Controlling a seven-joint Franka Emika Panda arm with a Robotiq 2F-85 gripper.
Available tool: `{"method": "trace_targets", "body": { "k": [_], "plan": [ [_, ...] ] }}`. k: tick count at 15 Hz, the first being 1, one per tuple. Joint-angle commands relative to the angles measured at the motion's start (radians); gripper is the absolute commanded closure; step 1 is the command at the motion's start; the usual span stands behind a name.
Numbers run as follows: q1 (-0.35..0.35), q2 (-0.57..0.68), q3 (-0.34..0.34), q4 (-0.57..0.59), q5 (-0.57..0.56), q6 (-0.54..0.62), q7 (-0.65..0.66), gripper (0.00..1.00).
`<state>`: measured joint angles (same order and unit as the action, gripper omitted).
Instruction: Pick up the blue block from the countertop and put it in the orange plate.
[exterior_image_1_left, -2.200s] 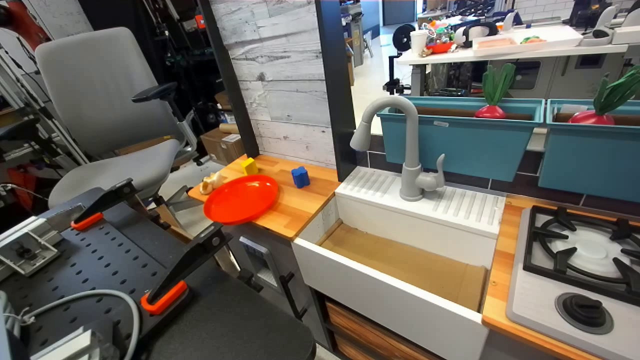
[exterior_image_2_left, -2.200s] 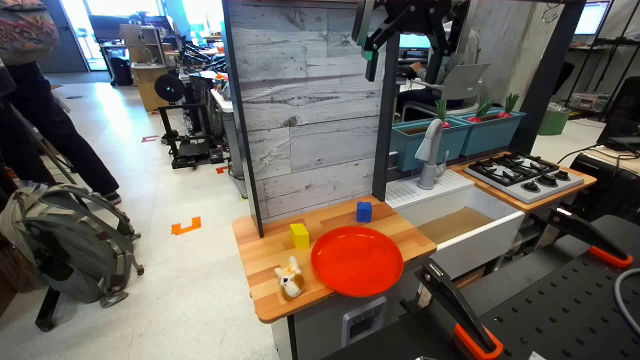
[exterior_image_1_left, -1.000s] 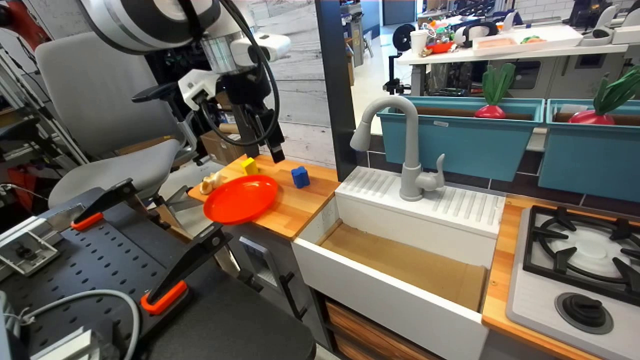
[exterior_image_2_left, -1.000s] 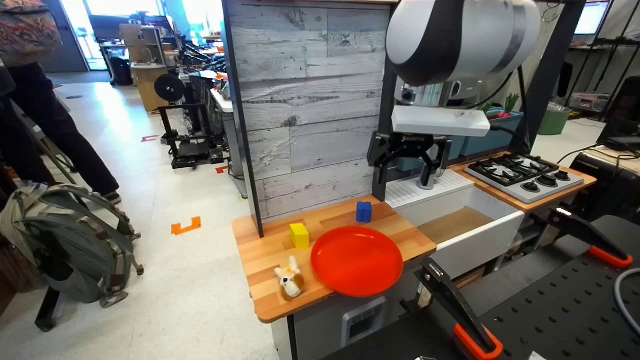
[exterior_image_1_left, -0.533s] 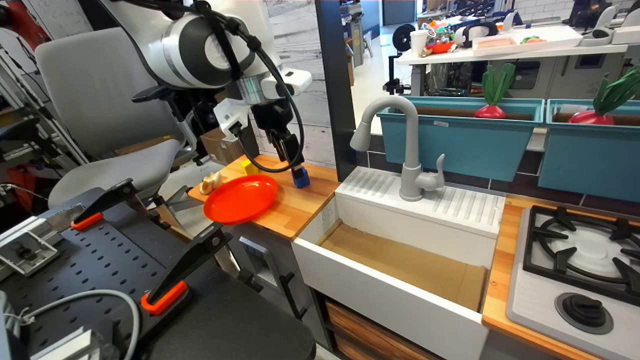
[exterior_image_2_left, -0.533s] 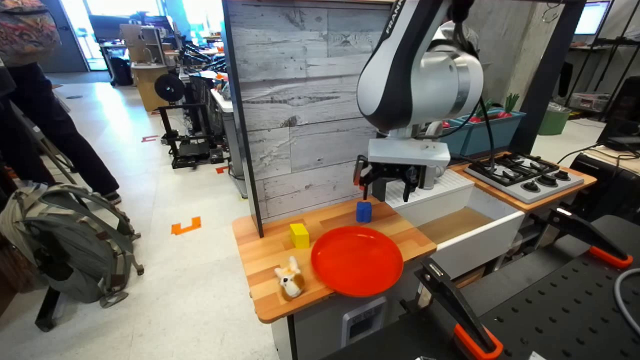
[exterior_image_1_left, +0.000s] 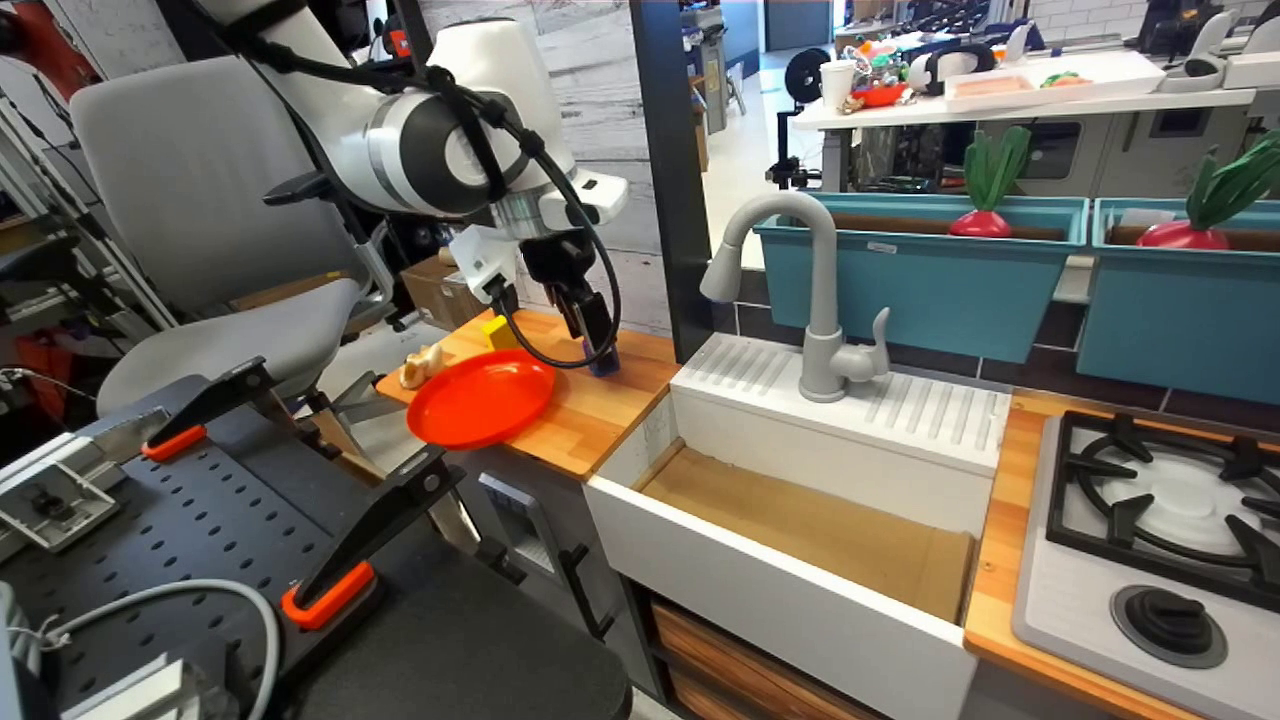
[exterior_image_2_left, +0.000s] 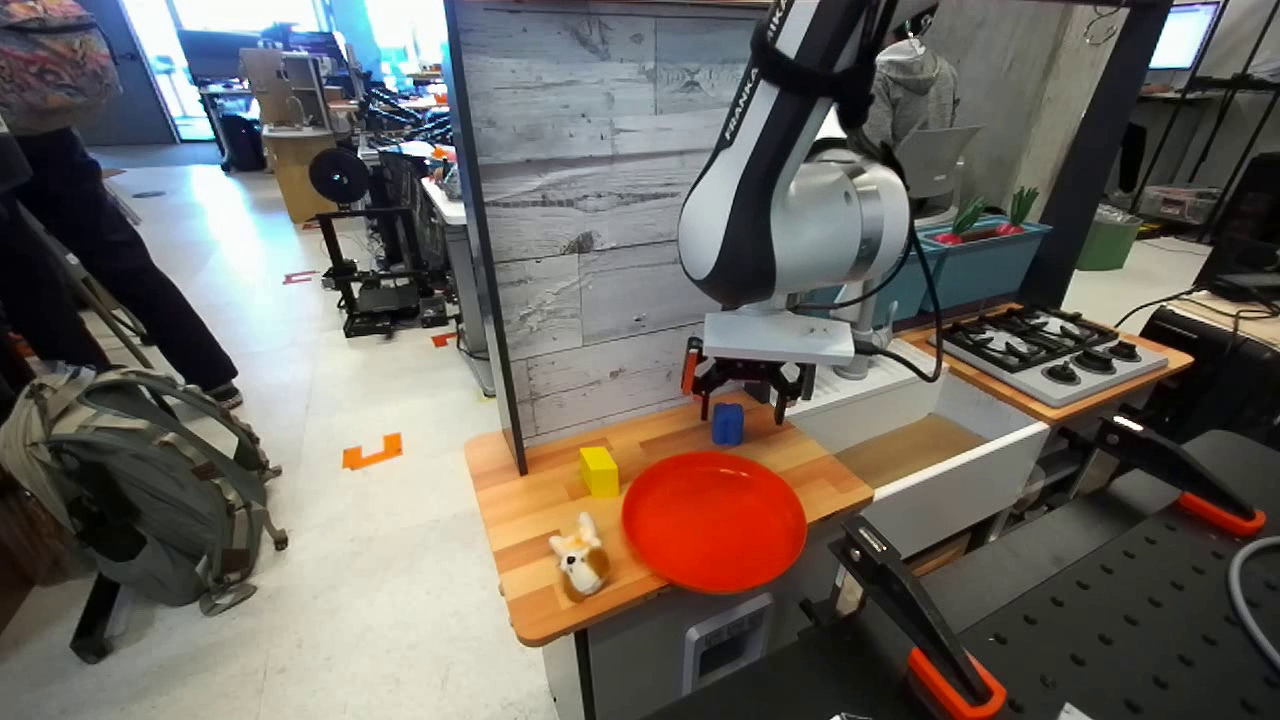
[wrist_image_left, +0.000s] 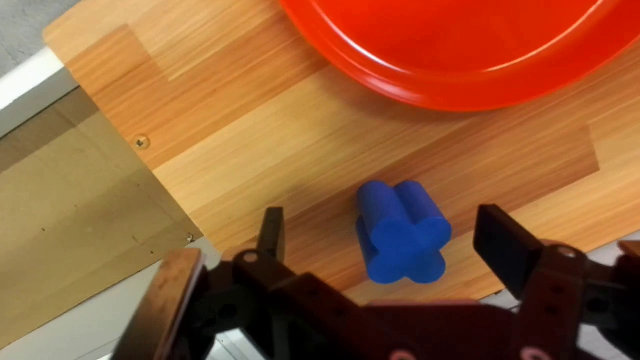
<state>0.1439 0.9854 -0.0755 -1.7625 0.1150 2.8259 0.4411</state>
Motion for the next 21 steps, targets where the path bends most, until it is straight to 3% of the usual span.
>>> {"method": "trace_targets", "body": {
  "k": [1,7,10,17,21],
  "plan": [
    [0.018,0.05,-0.016,0.071,0.023,-0.002,0.001,0.35],
    [0.017,0.045,-0.012,0.063,0.022,0.008,-0.009,0.82],
    [0.021,-0.002,-0.002,0.005,0.02,0.024,-0.022,0.84],
    [0.1,-0.181,-0.006,-0.213,0.002,0.117,-0.039,0.84],
    [0.133,-0.216,-0.002,-0.279,-0.013,0.101,-0.063,0.84]
  ]
}}
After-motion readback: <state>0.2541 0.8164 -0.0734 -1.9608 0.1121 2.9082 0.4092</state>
